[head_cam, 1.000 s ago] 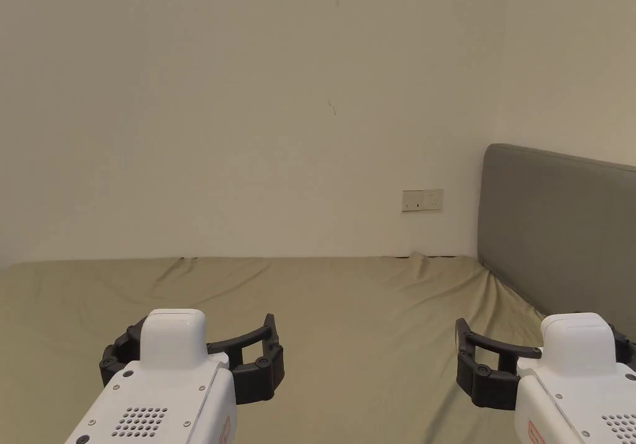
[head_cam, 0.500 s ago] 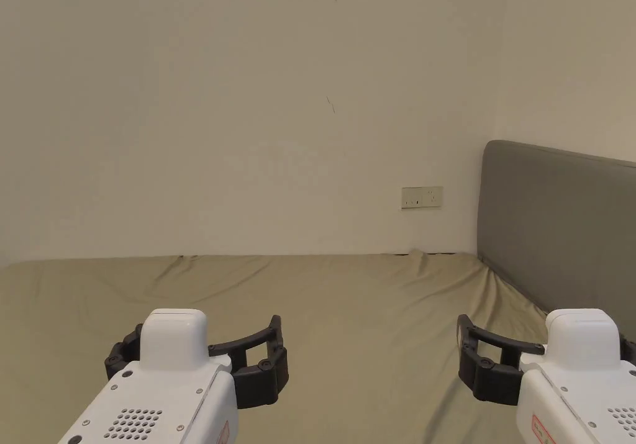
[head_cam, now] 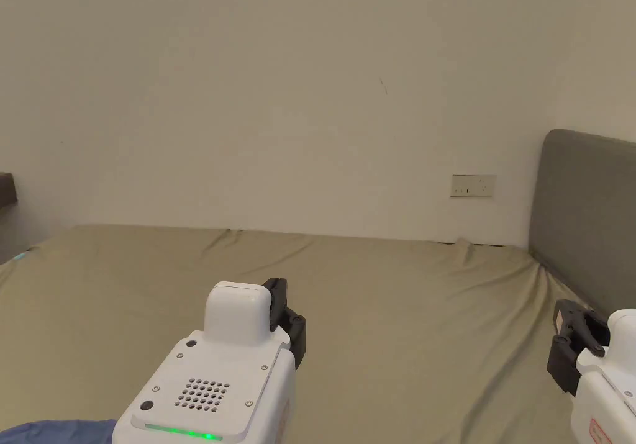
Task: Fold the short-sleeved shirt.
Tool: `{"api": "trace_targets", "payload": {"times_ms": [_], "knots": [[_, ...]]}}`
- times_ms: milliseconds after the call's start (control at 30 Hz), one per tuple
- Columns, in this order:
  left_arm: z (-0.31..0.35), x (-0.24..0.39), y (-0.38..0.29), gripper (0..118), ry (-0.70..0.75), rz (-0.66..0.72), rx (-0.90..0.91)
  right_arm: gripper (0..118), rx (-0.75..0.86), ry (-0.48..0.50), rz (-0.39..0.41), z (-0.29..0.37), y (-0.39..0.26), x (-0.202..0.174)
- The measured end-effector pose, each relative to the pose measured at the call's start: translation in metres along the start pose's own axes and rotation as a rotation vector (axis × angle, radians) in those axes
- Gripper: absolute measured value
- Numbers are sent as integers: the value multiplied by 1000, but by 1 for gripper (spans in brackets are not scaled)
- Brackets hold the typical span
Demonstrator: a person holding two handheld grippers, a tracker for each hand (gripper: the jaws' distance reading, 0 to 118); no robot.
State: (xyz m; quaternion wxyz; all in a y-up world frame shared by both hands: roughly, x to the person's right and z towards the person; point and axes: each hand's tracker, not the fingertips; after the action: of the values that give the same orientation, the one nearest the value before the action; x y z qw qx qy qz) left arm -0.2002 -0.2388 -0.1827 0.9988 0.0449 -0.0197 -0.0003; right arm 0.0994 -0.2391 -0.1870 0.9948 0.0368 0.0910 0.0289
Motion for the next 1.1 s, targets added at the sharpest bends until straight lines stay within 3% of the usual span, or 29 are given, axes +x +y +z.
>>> {"api": "trace_targets", "payload": {"times_ms": [367, 467, 600, 633, 700, 733, 800, 1100], "knots": [[98, -169, 12, 5, 503, -20, -67, 3, 42, 434, -40, -55, -6, -144], [112, -191, 3, 5, 532, 11, -92, 3, 16, 507, -33, -61, -16, -169], [96, -199, -24, 6, 505, 38, -195, 3, -4, 522, 14, -71, -27, -185], [86, -199, -34, 17, 504, 42, -230, 3, -10, 518, 24, -74, -30, -186], [64, -203, -55, 98, 482, 65, -313, 3, -27, 508, 38, -79, -36, -185], [48, -207, -67, 118, 481, 86, -411, 3, -40, 501, 41, -84, -39, -183], [21, -213, -94, 118, 404, 117, -511, 3, -64, 480, 48, -92, -46, -180], [-78, -246, -241, 118, 433, 196, -1032, 3, -198, 413, 55, -147, -82, -175]]}}
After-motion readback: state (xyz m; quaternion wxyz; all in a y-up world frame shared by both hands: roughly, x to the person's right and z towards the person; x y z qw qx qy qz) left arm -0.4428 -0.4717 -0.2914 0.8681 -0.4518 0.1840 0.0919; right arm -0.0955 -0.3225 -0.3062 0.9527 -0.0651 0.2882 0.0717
